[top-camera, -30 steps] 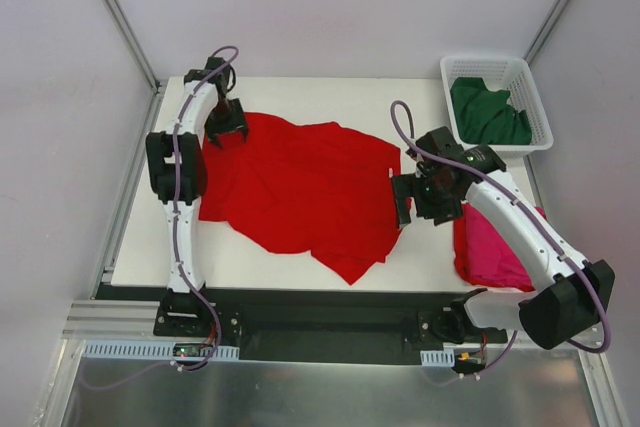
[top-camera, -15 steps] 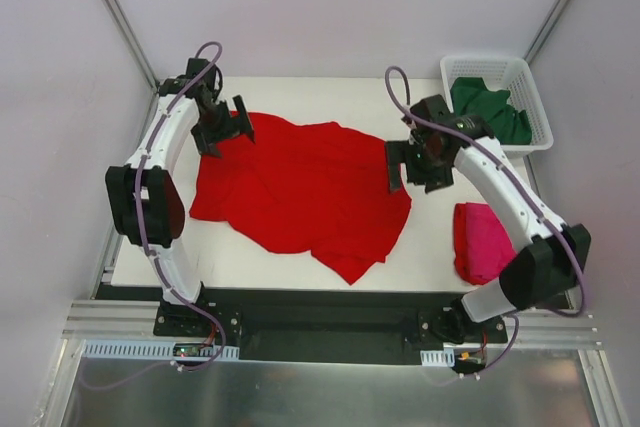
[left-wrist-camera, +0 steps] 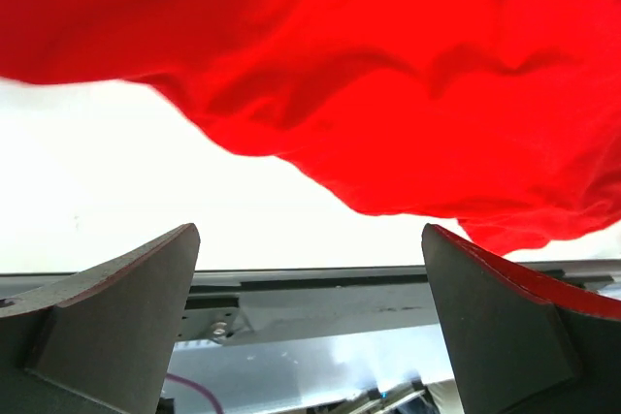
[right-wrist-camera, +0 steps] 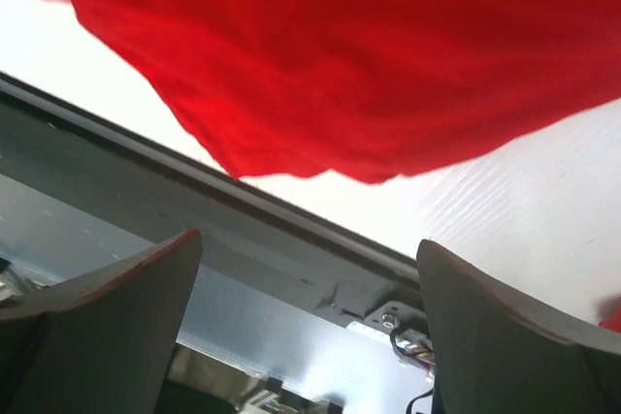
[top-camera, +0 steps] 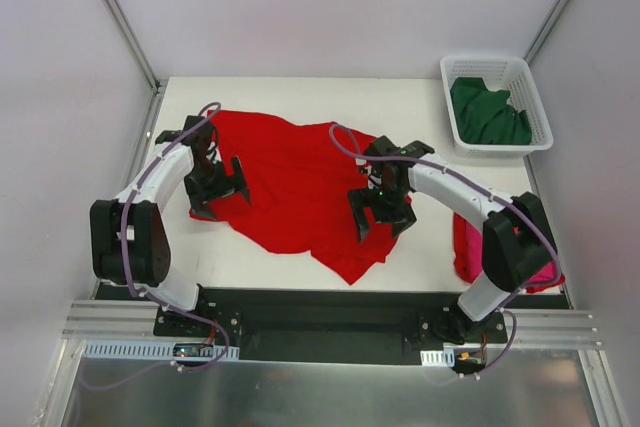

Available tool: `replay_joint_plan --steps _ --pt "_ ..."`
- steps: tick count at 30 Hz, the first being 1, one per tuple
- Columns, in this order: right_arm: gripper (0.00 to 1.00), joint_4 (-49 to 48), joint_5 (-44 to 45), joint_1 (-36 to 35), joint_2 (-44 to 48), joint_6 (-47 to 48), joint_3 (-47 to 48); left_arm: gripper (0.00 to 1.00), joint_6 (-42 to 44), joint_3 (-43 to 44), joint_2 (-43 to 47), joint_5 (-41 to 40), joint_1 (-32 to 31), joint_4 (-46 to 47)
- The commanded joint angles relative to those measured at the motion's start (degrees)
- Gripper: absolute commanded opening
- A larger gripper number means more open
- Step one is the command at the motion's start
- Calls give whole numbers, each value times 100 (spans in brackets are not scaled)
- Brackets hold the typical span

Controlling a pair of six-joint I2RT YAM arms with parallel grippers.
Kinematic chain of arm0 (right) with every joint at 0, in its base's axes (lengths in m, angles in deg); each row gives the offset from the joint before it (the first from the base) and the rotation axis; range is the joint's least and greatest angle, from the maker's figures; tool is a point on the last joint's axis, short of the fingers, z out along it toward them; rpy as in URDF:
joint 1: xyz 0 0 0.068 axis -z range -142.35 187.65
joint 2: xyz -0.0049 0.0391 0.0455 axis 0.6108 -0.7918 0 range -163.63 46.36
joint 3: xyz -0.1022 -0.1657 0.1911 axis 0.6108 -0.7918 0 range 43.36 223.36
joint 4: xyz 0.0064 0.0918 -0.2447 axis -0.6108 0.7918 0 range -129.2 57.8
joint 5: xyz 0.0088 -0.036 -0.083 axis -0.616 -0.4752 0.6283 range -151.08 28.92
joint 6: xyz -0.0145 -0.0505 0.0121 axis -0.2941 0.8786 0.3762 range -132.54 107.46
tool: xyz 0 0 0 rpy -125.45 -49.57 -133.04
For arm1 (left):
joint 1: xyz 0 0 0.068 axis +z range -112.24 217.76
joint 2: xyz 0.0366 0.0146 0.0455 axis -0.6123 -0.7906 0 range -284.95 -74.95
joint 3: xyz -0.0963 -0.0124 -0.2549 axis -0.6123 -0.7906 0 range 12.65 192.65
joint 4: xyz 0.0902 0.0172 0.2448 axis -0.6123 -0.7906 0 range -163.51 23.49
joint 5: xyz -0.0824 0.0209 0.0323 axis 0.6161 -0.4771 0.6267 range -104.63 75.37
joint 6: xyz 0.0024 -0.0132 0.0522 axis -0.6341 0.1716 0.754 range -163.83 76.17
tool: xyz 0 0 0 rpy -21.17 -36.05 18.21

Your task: Fold and stack the t-shirts

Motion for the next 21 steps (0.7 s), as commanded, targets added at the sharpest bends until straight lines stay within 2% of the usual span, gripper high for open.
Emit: replay_joint_plan --steps 1,10,14,21 --pt "96 81 341 -436 708 -174 -182 99 252 -240 305 -410 214 -66" --pt "96 117 888 -1701 630 -410 -437 100 568 -188 -248 -824 628 -127" --pt "96 -138 765 -2184 279 -691 -516 99 525 -179 -678 -929 689 -75" --pt "96 -209 414 -2546 -266 -701 -411 99 463 -91 -1154 -894 716 13"
